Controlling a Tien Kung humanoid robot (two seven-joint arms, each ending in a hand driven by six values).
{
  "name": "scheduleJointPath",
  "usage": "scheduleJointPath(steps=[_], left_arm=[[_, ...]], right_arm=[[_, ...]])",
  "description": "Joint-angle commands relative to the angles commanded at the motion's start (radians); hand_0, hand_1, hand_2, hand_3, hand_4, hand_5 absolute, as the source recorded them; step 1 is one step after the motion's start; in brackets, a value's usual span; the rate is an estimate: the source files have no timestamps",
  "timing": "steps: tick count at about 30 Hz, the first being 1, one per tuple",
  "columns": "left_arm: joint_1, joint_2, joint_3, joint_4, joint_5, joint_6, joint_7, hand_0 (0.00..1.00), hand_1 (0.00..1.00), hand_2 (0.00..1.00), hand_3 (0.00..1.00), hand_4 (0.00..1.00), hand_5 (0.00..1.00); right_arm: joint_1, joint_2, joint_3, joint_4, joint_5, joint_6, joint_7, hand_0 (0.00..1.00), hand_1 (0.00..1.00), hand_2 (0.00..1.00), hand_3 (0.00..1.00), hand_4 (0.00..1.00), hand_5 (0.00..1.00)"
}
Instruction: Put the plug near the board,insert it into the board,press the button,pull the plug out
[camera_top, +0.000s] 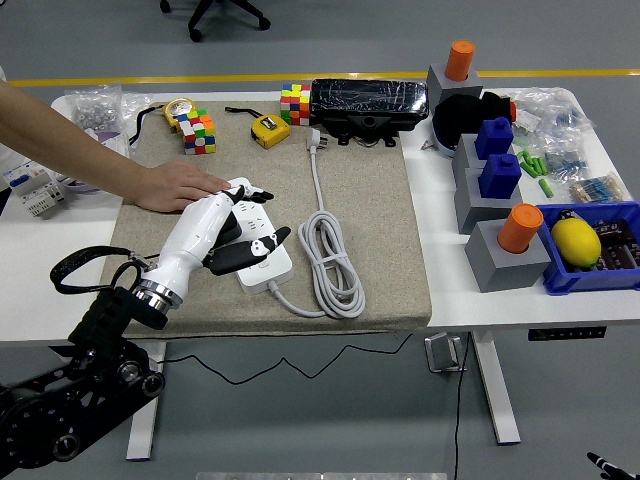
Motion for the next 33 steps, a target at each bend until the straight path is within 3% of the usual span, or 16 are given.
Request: scheduleJointPath(steps=[2, 4, 5, 10, 11, 15, 19, 33], left_arm=[[0.005, 0.005, -0.005, -0.043, 0.001, -0.036, 0.017, 0.626, 0.651, 0.639, 0.704, 0.806, 0.671], [0.01, 0.013, -0.011, -0.092, 0.01, -0.1, 0.066, 0.626, 0.651, 0.639, 0.704, 0.806, 0.671], [0.011, 0.015, -0.012, -0.107, 0.014, -0.122, 0.085, 0.242, 0.245, 0.29, 0.752, 0.816, 0.667], [0.017, 0.023, -0.016, -0.152, 0.063, -0.284, 0.233, 0.242, 0.245, 0.29, 0.752, 0.816, 0.667], [0.017, 0.024, -0.015, -0.154, 0.065, -0.313, 0.258, 0.083, 0.083, 0.151, 0.847, 0.838, 0.687], [0.017, 0.025, -0.016, -0.15, 0.059, -0.397, 0.327, 0.083, 0.083, 0.151, 0.847, 0.838, 0.687], [0.013, 0.023, -0.016, -0.128, 0.05, -0.432, 0.36, 0.074, 0.083, 0.149, 0.856, 0.836, 0.7], [0.004, 0.019, -0.016, -0.066, 0.041, -0.461, 0.386, 0.072, 0.079, 0.147, 0.854, 0.832, 0.703]], right_arm=[[0.0, 0.0, 0.0, 0.0, 0.0, 0.0, 0.0, 0.649, 0.643, 0.62, 0.548, 0.978, 0.546], [0.0, 0.0, 0.0, 0.0, 0.0, 0.0, 0.0, 0.649, 0.643, 0.62, 0.548, 0.978, 0.546], [0.0, 0.0, 0.0, 0.0, 0.0, 0.0, 0.0, 0.649, 0.643, 0.619, 0.547, 0.977, 0.546], [-0.002, 0.001, -0.002, 0.0, 0.0, 0.001, -0.001, 0.649, 0.643, 0.619, 0.547, 0.977, 0.546], [-0.002, 0.001, -0.002, 0.0, 0.0, 0.001, -0.001, 0.649, 0.643, 0.619, 0.547, 0.976, 0.546], [-0.003, 0.0, -0.004, 0.0, 0.0, 0.001, -0.001, 0.649, 0.643, 0.619, 0.547, 0.976, 0.546], [-0.004, -0.001, -0.007, 0.0, 0.0, 0.001, -0.001, 0.649, 0.643, 0.619, 0.547, 0.977, 0.547], [-0.003, -0.001, -0.008, 0.003, 0.0, 0.001, -0.001, 0.649, 0.643, 0.619, 0.547, 0.977, 0.547]])
